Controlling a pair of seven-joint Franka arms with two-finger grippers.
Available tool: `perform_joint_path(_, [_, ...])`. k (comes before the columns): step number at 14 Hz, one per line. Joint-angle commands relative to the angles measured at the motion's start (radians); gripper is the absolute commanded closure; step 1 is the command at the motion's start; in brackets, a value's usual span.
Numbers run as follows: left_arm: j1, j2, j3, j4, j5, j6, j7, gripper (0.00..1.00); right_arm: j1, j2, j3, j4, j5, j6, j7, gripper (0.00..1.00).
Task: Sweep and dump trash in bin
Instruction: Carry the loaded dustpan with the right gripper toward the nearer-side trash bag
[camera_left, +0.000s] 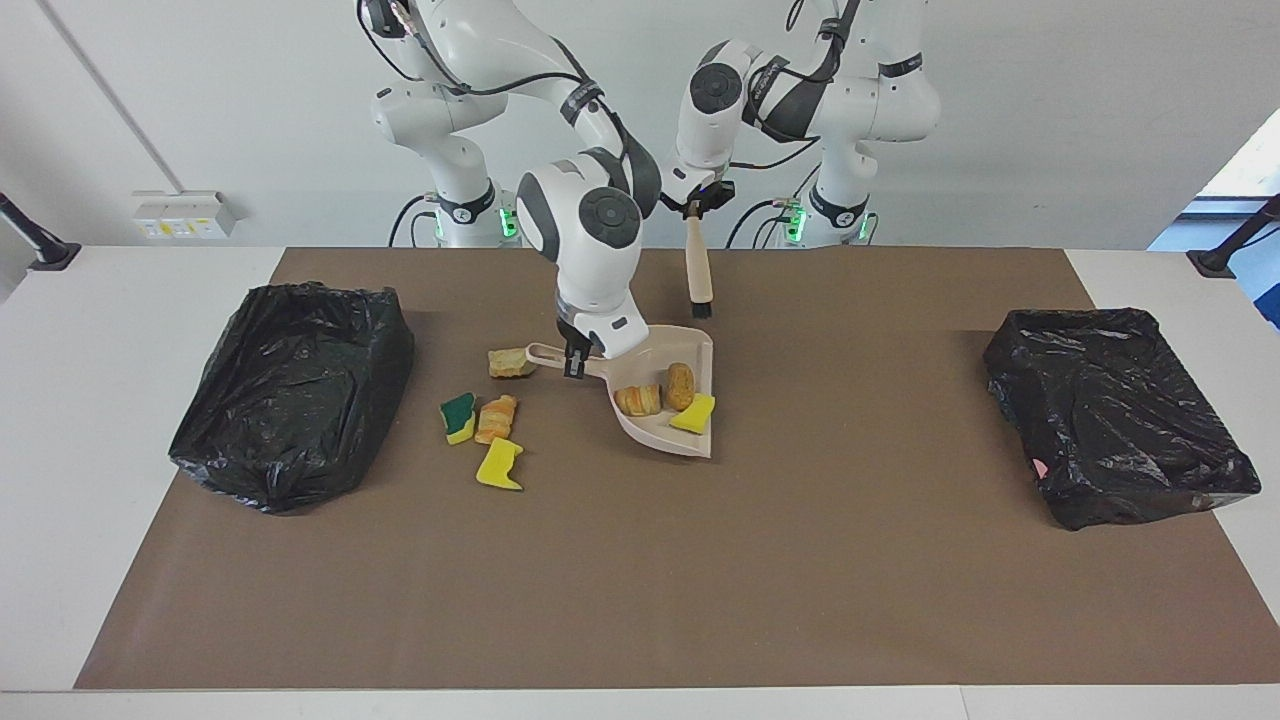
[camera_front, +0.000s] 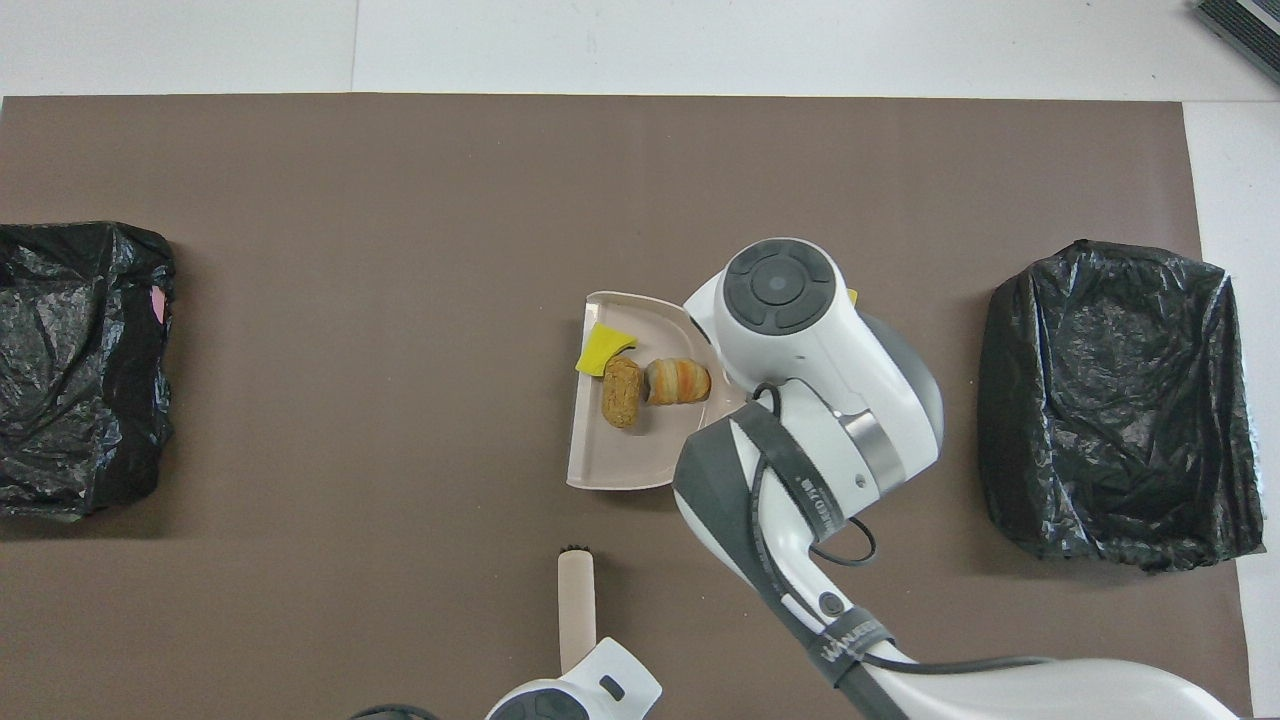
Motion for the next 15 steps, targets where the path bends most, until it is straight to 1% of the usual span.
perform_joint_path(1, [-0.013, -0.037, -0.048, -0.061, -0.092, 0.079, -0.02, 1.0, -0.082, -0.063, 0.009, 0.012, 0.025, -0.049, -0.061, 1.0])
perform_joint_path(3, [-0.013, -0.034, -0.069, -0.082, -0.109, 0.116, -0.02, 1.0, -0.146, -0.071, 0.008, 0.053, 0.039, -0.094, -0.104, 1.0])
perform_joint_path(5, [-0.013, -0.036, -0.071, -0.087, -0.11, 0.119, -0.02, 1.0, -0.212, -0.075, 0.007, 0.079, 0.039, -0.118, -0.153, 1.0])
perform_joint_path(8, [-0.013, -0.031, -0.071, -0.096, -0.11, 0.127, -0.02, 1.0, -0.305, -0.104, 0.003, 0.079, 0.039, -0.129, -0.211, 1.0])
perform_joint_path(10, [-0.013, -0.03, -0.071, -0.119, -0.147, 0.177, -0.02, 1.0, -0.373, -0.121, 0.001, 0.079, 0.039, -0.129, -0.234, 1.0])
perform_joint_path(13, [-0.01, -0.019, -0.074, -0.119, -0.155, 0.188, -0.01, 1.0, -0.511, -0.124, 0.0, 0.076, 0.039, -0.131, -0.347, 1.0])
perform_joint_path(14, [-0.01, -0.017, -0.074, -0.121, -0.155, 0.182, -0.006, 0.91, -0.554, -0.124, -0.002, 0.076, 0.039, -0.131, -0.384, 1.0])
perform_joint_path(15, [-0.009, -0.016, -0.074, -0.121, -0.155, 0.175, -0.009, 0.89, -0.6, -0.126, -0.002, 0.075, 0.037, -0.129, -0.433, 1.0])
